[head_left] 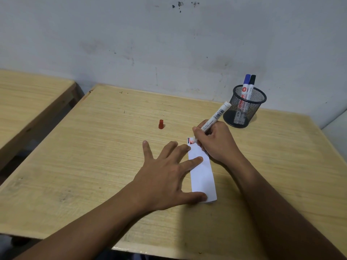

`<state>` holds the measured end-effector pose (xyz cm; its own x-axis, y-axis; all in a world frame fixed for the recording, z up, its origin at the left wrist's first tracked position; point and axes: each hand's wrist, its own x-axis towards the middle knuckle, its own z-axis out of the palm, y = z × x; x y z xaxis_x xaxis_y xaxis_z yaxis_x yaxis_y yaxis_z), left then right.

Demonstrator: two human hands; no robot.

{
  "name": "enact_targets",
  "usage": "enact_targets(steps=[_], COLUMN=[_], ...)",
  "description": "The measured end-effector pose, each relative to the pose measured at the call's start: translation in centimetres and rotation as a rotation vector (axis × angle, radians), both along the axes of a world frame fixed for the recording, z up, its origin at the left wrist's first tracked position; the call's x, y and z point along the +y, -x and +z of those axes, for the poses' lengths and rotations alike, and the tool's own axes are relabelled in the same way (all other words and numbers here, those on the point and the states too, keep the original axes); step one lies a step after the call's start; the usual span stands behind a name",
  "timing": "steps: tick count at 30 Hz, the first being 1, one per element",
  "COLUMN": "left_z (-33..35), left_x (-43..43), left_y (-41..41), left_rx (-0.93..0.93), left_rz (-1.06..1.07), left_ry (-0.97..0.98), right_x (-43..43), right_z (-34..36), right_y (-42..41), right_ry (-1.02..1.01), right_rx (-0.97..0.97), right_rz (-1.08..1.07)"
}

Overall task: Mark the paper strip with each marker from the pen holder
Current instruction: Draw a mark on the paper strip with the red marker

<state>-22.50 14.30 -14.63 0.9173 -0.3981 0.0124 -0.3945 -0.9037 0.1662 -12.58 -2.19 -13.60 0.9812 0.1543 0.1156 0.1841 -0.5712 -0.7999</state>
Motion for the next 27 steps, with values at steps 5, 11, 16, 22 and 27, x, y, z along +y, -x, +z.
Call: enact_targets(steps=[5, 11, 16, 22, 27], left_z=[0.1, 1.2, 2.7, 4.7, 7.8], left_x=[0.1, 0.6, 3.1, 3.8, 2.6], left_y=[0.0, 0.1, -5.9, -8.5, -7.8], left_rx=[0.000, 0.001, -0.230, -0.096, -0.012], left_rz=[-0.006, 0.096, 0.443, 0.452, 0.358], left_ry=[-0.004, 0.386, 0.373, 0.171, 0.800], right_x=[-0.4, -1.7, -1.3, -1.0, -1.1], right_z=[0.1, 1.2, 3.7, 6.4, 8.7], right_y=[0.0, -0.1, 0.5, 1.7, 2.9], right_ry=[-0.192, -0.752, -0.770, -0.708, -0.797], right_rx=[0.016, 0.092, 0.068, 0.030, -0.005], right_rz=[-0.029, -0.189, -0.175, -0.122, -0.121])
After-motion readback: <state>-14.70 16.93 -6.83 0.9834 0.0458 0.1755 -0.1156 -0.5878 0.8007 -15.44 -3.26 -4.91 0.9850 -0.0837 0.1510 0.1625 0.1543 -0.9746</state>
